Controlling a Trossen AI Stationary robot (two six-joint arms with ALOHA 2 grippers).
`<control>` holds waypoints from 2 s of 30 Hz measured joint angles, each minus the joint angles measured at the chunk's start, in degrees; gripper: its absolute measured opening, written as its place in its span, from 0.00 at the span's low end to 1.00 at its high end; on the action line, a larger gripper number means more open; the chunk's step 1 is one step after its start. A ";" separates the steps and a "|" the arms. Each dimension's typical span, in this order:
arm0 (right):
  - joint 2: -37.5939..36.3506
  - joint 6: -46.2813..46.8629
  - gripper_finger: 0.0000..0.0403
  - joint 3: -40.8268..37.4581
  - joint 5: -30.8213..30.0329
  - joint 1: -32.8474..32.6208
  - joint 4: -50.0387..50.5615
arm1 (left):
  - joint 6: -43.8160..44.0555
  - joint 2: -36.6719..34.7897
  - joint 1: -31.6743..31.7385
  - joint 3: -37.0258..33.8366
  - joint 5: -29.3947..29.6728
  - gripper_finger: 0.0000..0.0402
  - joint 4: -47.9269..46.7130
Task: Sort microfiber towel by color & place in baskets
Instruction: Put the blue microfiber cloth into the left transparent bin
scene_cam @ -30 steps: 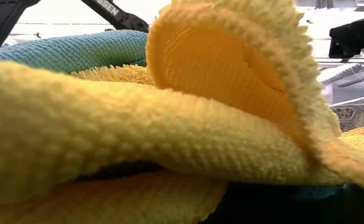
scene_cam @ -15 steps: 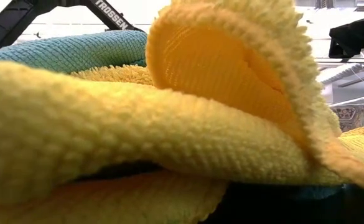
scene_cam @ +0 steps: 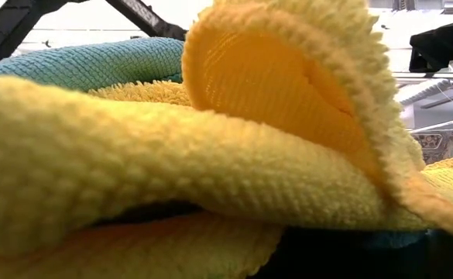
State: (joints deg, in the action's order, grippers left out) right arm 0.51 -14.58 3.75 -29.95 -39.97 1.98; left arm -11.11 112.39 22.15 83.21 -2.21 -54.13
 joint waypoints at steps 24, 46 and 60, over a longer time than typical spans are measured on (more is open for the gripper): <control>-0.02 0.00 0.36 0.02 0.00 0.00 0.00 | 6.19 -28.33 -8.83 11.02 7.38 0.04 -15.93; 0.00 -0.01 0.36 0.02 0.00 0.00 0.02 | -1.07 -16.96 -6.92 11.00 7.45 0.17 7.40; -0.02 0.01 0.36 0.02 0.00 0.00 0.02 | -5.84 -16.99 -6.21 11.00 9.10 0.16 13.22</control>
State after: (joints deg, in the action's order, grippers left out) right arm 0.49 -14.57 3.77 -29.95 -39.97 2.00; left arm -16.96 95.39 15.94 94.21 6.89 -40.92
